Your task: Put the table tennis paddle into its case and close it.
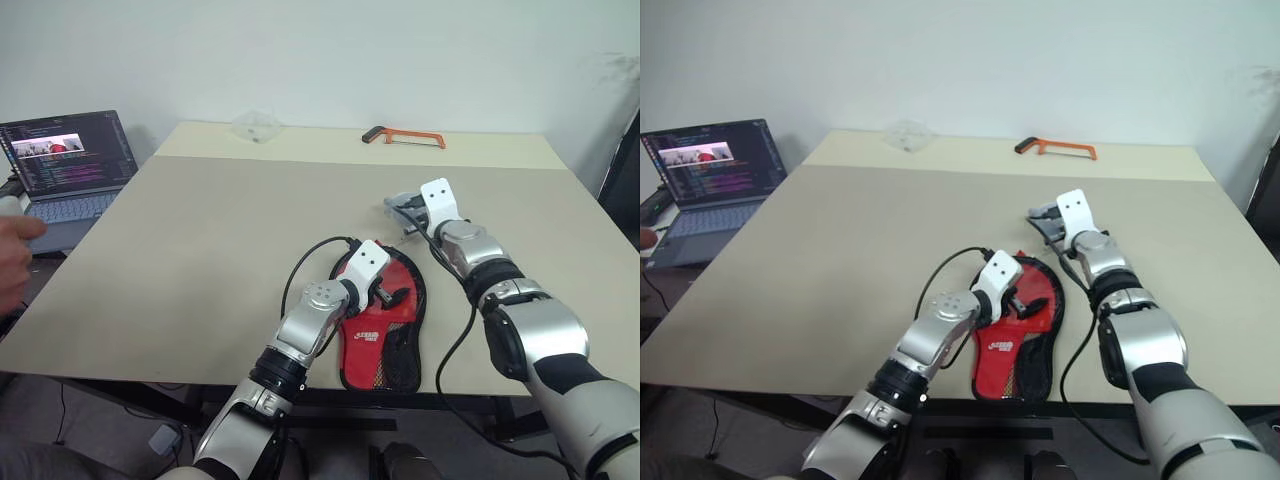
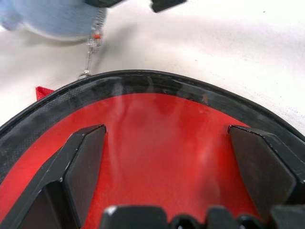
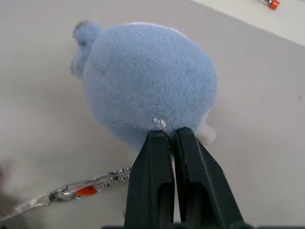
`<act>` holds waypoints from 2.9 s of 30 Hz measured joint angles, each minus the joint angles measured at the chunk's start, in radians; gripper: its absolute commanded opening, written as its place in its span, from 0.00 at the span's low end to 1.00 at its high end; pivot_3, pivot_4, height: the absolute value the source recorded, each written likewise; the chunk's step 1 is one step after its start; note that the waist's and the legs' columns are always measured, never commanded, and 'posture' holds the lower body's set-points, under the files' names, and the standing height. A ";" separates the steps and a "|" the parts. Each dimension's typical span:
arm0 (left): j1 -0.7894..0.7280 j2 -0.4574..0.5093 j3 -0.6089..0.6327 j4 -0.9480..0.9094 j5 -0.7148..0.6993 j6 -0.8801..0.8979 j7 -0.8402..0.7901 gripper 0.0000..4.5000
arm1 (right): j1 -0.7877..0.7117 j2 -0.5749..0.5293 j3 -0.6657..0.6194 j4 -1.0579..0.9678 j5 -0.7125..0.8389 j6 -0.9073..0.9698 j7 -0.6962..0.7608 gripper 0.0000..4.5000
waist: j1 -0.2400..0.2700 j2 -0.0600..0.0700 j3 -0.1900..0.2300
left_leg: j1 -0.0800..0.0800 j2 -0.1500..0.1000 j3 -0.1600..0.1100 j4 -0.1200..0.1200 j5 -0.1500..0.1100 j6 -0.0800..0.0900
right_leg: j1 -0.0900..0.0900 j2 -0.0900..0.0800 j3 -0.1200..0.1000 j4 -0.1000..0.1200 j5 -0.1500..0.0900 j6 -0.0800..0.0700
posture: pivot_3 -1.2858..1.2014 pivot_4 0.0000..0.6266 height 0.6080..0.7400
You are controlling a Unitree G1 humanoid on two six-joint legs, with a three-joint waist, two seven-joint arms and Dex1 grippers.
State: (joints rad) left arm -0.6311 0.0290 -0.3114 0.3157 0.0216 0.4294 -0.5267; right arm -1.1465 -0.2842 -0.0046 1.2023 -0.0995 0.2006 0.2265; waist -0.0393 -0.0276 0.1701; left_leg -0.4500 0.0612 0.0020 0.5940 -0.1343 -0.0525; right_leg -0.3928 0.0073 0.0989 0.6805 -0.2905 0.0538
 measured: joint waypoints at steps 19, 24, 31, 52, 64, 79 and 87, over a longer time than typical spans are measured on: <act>-0.027 0.005 -0.008 0.052 0.000 -0.023 -0.033 1.00 | 0.396 -0.411 0.179 -0.924 0.007 0.427 0.567 0.01 | 0.012 0.003 -0.001 | 0.001 -0.001 -0.001 0.002 0.000 0.000 | 0.003 -0.001 -0.001 -0.001 -0.003 0.006 | 0.52 0.24 1.00; -0.033 0.004 -0.012 0.063 0.001 -0.027 -0.035 1.00 | 0.439 -0.515 0.195 -1.055 0.039 0.475 0.699 0.01 | 0.013 0.003 -0.001 | 0.002 -0.001 0.000 0.002 0.000 0.000 | 0.003 -0.002 -0.001 -0.002 -0.003 0.006 | 0.52 0.24 1.00; -0.043 0.004 -0.017 0.079 0.002 -0.032 -0.038 1.00 | 0.527 -0.646 0.241 -1.213 0.052 0.461 0.866 0.01 | 0.013 0.003 -0.001 | 0.002 -0.002 -0.001 0.002 0.000 0.000 | 0.003 -0.003 -0.001 -0.002 -0.003 0.006 | 0.52 0.24 1.00; -0.047 0.006 -0.028 0.089 0.025 -0.044 -0.049 1.00 | 0.802 -0.847 0.212 -1.591 0.299 0.379 1.174 0.01 | 0.011 0.003 -0.002 | 0.003 -0.002 -0.001 0.002 0.000 -0.001 | 0.004 -0.003 -0.001 -0.003 -0.005 0.005 | 0.52 0.24 1.00; -0.057 0.007 -0.035 0.101 0.042 -0.045 -0.054 1.00 | 0.944 -0.880 0.225 -1.846 0.442 0.435 1.207 0.01 | 0.011 0.002 -0.002 | 0.004 -0.002 -0.001 0.004 -0.001 -0.001 | 0.005 -0.003 -0.002 -0.003 -0.008 0.000 | 0.52 0.24 1.00; -0.059 0.008 -0.040 0.102 0.060 -0.047 -0.066 1.00 | 0.944 -0.870 0.247 -1.865 0.472 0.467 1.168 0.01 | 0.009 -0.001 -0.005 | 0.007 -0.002 -0.001 0.004 -0.001 -0.002 | 0.007 -0.003 -0.002 -0.003 -0.009 -0.001 | 0.52 0.24 1.00; -0.059 0.009 -0.041 0.105 0.059 -0.063 -0.079 1.00 | 0.867 -0.871 0.163 -1.654 0.478 0.457 1.161 0.01 | 0.008 -0.004 -0.004 | 0.014 -0.002 0.000 0.002 -0.002 -0.002 | 0.009 -0.003 -0.002 -0.003 -0.010 -0.003 | 0.52 0.24 1.00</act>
State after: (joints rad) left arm -0.6897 0.0380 -0.3526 0.4205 0.0802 0.3663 -0.6056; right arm -0.2794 -1.1557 0.1586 -0.4513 0.3786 0.6581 1.3871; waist -0.0313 -0.0312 0.1664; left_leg -0.4359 0.0597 0.0016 0.5958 -0.1360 -0.0547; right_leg -0.3837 0.0038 0.0973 0.6774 -0.3005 0.0511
